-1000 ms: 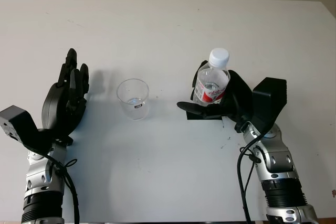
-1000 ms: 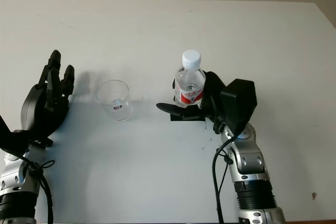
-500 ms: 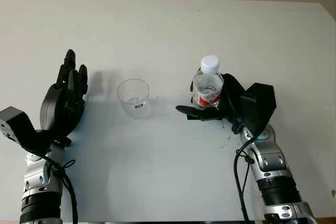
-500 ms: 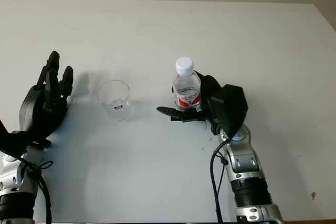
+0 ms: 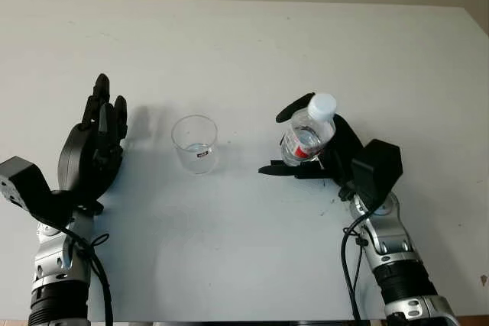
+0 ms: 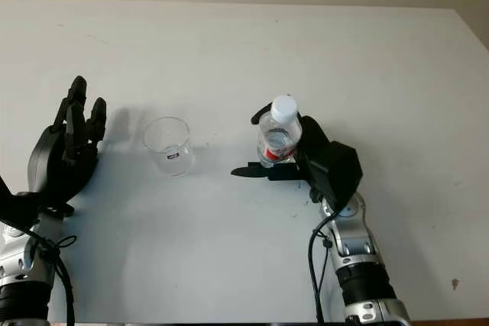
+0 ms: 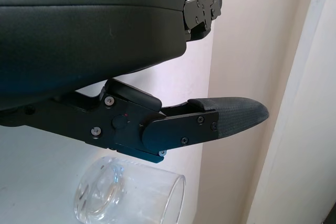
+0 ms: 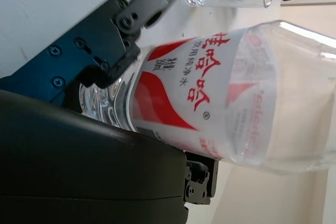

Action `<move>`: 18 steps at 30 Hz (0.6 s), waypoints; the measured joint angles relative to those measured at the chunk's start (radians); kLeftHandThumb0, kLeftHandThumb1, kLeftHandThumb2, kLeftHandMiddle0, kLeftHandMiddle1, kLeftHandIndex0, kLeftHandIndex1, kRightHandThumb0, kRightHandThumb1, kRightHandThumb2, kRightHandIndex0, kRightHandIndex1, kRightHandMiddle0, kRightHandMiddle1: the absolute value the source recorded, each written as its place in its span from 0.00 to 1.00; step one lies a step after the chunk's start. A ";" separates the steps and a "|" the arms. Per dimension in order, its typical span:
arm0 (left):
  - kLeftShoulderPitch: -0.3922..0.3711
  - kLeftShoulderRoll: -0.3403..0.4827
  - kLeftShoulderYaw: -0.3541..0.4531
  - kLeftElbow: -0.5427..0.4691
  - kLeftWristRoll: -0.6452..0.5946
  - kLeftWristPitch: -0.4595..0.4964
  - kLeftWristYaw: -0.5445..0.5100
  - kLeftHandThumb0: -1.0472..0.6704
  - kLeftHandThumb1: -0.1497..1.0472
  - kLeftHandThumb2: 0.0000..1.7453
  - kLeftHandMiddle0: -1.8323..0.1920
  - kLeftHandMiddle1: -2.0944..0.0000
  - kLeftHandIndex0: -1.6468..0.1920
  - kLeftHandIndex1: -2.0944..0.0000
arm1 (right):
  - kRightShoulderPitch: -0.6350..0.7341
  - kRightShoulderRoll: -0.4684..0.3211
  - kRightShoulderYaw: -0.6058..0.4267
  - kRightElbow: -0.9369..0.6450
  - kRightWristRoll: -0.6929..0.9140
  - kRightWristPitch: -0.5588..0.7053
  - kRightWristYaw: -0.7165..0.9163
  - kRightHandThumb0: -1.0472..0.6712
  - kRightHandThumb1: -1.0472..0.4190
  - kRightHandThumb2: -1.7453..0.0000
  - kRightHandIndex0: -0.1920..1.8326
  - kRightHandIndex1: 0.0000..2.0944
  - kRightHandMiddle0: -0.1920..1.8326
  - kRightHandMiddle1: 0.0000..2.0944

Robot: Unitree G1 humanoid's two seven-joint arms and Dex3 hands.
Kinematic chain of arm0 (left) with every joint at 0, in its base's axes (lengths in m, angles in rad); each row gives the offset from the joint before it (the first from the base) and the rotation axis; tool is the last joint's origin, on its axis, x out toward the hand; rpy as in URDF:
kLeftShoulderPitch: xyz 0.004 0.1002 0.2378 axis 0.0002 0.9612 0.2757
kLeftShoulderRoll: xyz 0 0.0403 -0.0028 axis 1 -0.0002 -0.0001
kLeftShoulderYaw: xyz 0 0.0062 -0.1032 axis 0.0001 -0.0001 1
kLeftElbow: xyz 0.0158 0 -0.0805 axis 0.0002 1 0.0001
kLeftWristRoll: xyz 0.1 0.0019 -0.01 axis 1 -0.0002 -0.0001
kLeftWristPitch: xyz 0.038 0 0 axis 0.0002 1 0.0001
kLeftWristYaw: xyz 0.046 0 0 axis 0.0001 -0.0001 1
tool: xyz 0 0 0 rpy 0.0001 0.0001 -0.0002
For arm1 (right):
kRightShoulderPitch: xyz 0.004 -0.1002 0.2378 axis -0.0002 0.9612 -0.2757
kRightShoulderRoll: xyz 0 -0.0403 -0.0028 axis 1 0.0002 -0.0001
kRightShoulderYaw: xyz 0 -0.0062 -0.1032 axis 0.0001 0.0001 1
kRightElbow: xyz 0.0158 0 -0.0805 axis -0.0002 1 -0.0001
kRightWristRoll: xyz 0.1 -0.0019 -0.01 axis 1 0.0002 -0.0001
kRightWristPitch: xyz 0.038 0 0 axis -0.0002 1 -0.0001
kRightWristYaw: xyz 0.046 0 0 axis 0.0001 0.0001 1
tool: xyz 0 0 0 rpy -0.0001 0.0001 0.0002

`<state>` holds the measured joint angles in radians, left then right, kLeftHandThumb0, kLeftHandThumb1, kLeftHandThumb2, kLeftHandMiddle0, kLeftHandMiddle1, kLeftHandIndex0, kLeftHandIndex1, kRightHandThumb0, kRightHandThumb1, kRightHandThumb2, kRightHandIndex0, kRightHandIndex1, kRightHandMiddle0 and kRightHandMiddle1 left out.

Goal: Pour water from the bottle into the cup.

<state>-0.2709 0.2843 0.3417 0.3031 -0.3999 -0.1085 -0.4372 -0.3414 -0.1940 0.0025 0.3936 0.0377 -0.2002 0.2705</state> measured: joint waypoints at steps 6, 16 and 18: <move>0.001 0.002 0.000 0.001 -0.001 0.000 -0.006 0.17 1.00 0.32 1.00 1.00 1.00 1.00 | 0.041 0.006 0.006 -0.038 -0.008 0.009 -0.008 0.22 0.05 0.97 0.01 0.25 0.00 0.33; 0.003 0.003 0.001 0.001 -0.002 0.000 -0.009 0.17 1.00 0.32 1.00 1.00 1.00 1.00 | 0.051 -0.029 0.011 0.028 -0.073 -0.156 -0.002 0.05 0.03 0.96 0.00 0.00 0.00 0.00; 0.003 0.003 0.001 0.001 -0.002 0.000 -0.009 0.17 1.00 0.32 1.00 1.00 1.00 1.00 | 0.049 -0.031 0.012 0.032 -0.082 -0.159 -0.009 0.05 0.03 0.96 0.00 0.00 0.00 0.00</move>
<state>-0.2681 0.2869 0.3428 0.3043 -0.4021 -0.1082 -0.4459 -0.2928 -0.2254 0.0146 0.4255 -0.0442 -0.3596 0.2616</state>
